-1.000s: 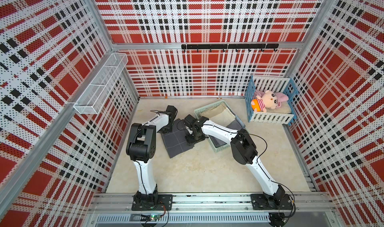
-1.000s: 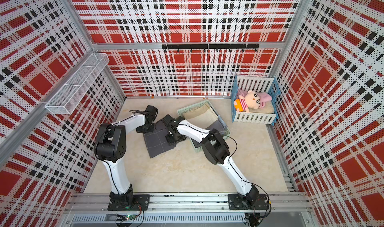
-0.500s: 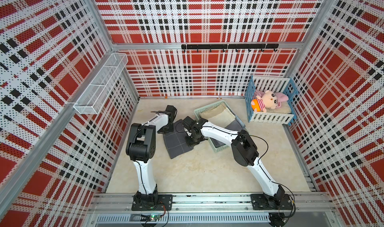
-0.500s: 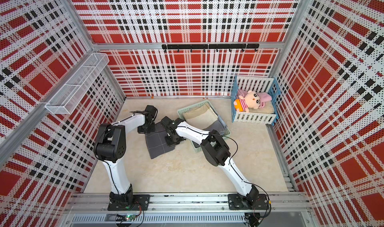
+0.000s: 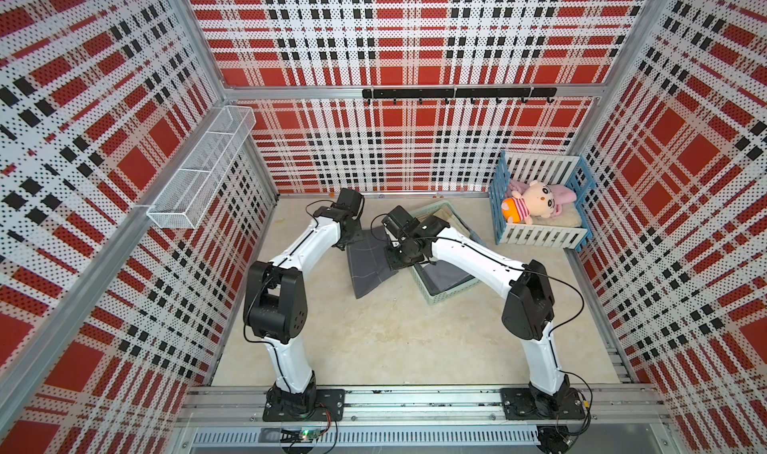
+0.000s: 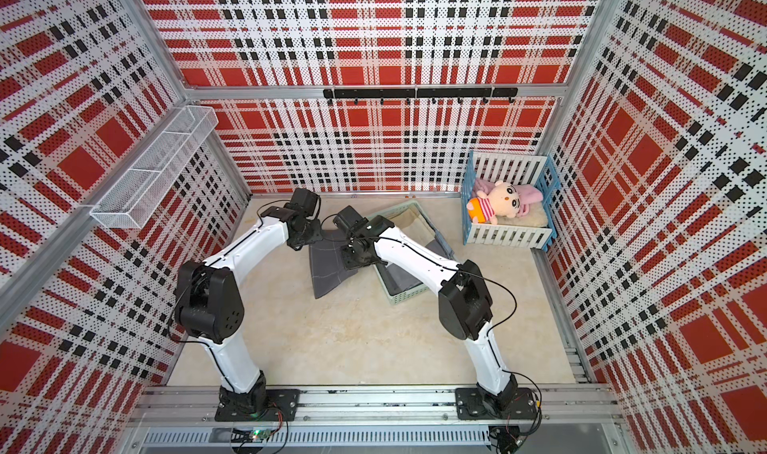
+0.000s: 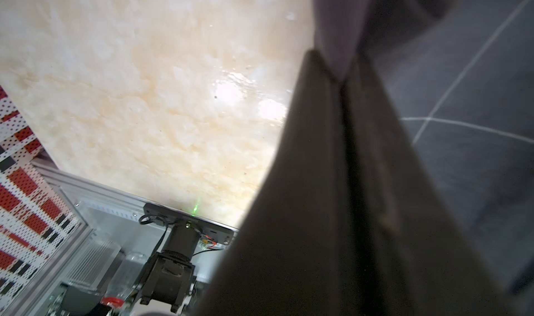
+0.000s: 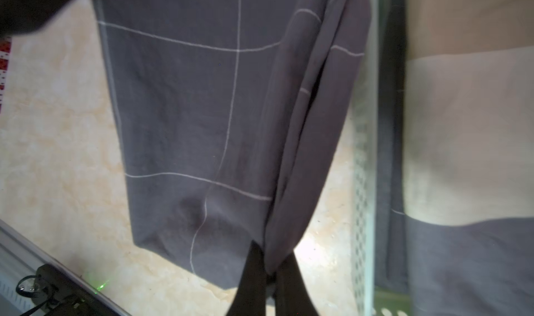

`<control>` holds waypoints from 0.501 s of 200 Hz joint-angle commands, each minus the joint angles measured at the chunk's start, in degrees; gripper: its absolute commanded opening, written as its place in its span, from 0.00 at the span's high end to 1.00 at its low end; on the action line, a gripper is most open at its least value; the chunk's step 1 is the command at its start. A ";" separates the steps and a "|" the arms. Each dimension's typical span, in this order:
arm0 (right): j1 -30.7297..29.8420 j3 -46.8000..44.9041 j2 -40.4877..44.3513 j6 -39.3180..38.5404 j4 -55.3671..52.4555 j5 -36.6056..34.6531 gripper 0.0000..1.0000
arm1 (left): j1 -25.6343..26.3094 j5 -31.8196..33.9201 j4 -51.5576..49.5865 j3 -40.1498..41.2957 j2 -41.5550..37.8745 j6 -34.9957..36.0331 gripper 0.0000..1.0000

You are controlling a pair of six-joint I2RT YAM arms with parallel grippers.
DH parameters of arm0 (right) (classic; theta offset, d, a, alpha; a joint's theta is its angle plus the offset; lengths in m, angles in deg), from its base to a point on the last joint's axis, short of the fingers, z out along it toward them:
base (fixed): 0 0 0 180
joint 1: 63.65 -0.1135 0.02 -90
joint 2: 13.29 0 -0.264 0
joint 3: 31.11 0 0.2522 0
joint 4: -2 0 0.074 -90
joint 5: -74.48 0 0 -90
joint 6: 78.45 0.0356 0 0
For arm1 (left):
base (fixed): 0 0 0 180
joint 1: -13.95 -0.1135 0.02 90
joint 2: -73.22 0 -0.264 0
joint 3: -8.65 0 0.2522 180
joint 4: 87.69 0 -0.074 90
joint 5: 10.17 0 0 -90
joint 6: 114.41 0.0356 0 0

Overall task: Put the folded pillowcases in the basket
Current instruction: Place the pillowcase in the basket.

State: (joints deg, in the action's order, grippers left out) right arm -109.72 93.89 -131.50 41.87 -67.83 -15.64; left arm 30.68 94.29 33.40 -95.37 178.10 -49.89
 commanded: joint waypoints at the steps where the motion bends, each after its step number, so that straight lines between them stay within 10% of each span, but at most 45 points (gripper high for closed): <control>1: 3.56 -3.24 5.00 0.96 -0.95 -3.19 1.00 | 2.95 -0.46 -1.87 -5.26 -1.93 -2.40 1.00; 100: 18.57 -15.69 16.77 0.87 1.03 -5.41 1.00 | 15.26 -3.51 -2.53 -30.93 12.21 -6.70 1.00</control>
State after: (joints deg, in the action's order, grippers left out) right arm -91.92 77.91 -117.93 42.53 -67.07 -19.64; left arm 44.76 91.23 31.33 -121.36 187.91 -55.31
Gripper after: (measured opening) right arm 0.068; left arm 0.051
